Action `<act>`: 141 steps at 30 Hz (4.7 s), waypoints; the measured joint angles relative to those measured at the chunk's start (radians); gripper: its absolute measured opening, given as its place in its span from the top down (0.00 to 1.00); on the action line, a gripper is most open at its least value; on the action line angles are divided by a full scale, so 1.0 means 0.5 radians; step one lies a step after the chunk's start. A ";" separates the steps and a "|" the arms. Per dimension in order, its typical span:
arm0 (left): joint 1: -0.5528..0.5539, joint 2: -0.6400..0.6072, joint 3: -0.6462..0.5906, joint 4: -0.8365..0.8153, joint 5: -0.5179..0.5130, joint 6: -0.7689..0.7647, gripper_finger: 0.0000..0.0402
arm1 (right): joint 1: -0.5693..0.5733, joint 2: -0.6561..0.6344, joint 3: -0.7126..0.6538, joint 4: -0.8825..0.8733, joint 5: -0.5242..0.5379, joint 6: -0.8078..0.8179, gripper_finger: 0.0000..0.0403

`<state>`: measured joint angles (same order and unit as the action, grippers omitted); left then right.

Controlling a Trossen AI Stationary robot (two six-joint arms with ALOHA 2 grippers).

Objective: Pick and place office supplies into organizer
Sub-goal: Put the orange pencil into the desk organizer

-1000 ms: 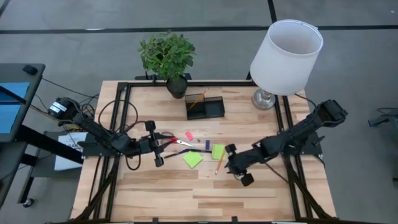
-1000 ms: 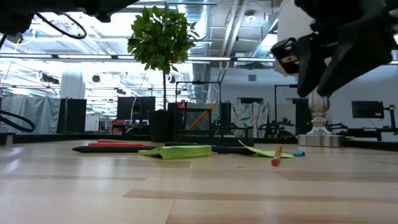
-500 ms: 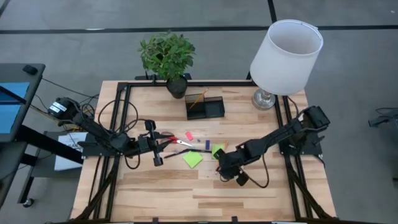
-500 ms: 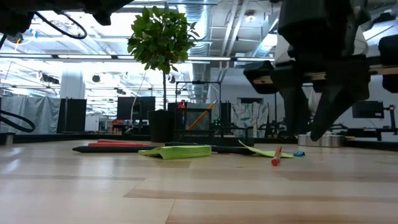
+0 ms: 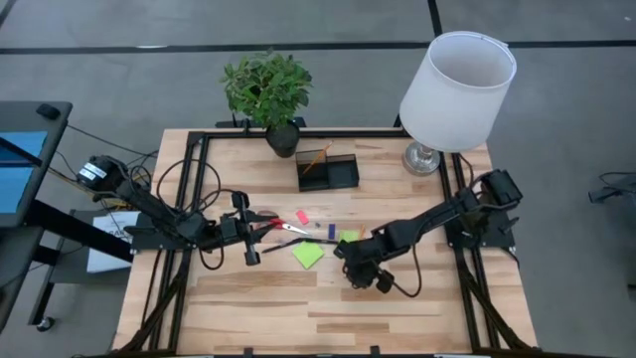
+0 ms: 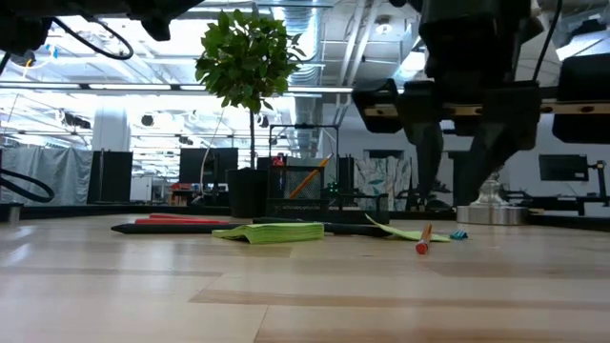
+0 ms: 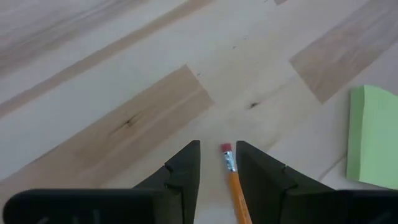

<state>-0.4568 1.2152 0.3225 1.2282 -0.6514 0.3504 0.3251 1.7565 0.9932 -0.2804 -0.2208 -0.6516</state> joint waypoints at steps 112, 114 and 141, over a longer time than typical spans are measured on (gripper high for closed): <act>-0.005 0.001 0.077 0.038 0.083 -0.223 0.87 | -0.558 0.432 -0.329 1.002 -1.195 -0.441 0.75; -0.005 0.001 0.077 0.030 0.085 -0.243 0.87 | -0.549 0.432 -0.329 0.998 -1.195 -0.425 0.75; -0.005 0.001 0.077 -0.027 0.087 -0.259 0.87 | -0.680 0.512 -0.330 1.090 -1.304 -0.071 0.99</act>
<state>-0.4595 1.2156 0.3609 1.2148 -0.6080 0.2211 -0.0150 2.0127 0.8283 0.2646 -0.8726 -0.6870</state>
